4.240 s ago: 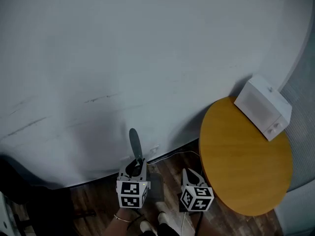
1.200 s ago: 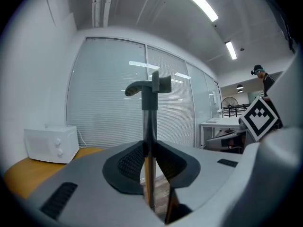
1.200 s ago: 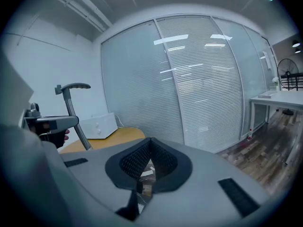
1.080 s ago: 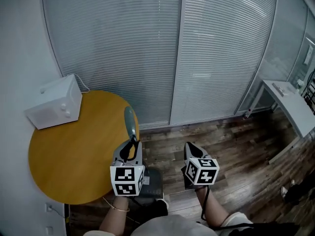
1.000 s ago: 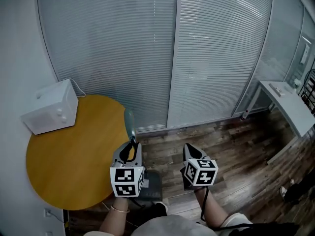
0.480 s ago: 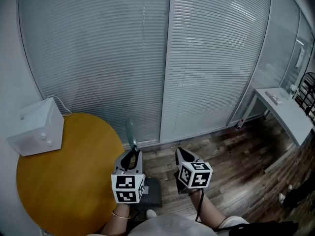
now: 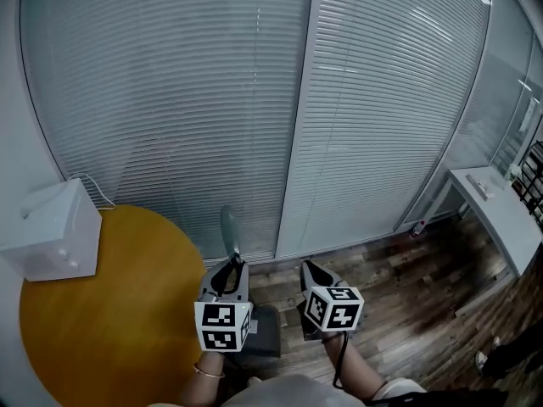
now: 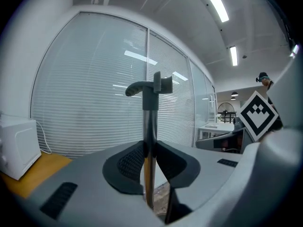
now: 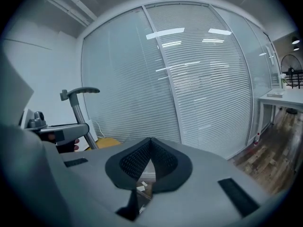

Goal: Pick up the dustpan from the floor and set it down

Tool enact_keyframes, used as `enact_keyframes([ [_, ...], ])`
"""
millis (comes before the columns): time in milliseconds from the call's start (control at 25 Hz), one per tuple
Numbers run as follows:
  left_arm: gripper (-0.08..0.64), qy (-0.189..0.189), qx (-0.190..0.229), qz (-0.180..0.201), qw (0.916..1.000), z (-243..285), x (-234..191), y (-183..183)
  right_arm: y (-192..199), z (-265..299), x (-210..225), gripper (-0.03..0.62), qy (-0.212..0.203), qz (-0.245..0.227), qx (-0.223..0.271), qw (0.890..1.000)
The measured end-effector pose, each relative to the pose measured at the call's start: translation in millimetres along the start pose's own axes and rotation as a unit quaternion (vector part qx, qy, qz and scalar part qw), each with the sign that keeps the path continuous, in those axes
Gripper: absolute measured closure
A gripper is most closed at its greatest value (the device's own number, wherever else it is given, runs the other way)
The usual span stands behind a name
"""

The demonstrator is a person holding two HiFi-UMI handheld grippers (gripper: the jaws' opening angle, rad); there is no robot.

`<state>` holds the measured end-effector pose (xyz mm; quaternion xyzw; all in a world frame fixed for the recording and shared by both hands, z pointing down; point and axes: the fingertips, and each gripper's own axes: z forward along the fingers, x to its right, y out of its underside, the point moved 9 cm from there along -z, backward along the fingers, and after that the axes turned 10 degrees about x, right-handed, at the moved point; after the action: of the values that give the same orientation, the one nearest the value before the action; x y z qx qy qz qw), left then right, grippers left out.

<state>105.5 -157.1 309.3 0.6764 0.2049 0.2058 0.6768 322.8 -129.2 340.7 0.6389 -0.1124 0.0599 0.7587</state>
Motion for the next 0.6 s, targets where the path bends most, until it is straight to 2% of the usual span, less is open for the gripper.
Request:
enact_keyframes([
  [280, 0.474, -0.024, -0.014, 0.009, 0.9996, 49.2, -12.4, 6.9, -7.3, 48.7, 16.8, 0.56, -0.016, -0.003, -0.01, 1.0],
  [600, 0.474, -0.074, -0.022, 0.019, 0.9968, 100.0, -21.7, 20.0, -23.6, 127.9, 44.2, 0.56, -0.072, -0.04, -0.018, 0.996],
])
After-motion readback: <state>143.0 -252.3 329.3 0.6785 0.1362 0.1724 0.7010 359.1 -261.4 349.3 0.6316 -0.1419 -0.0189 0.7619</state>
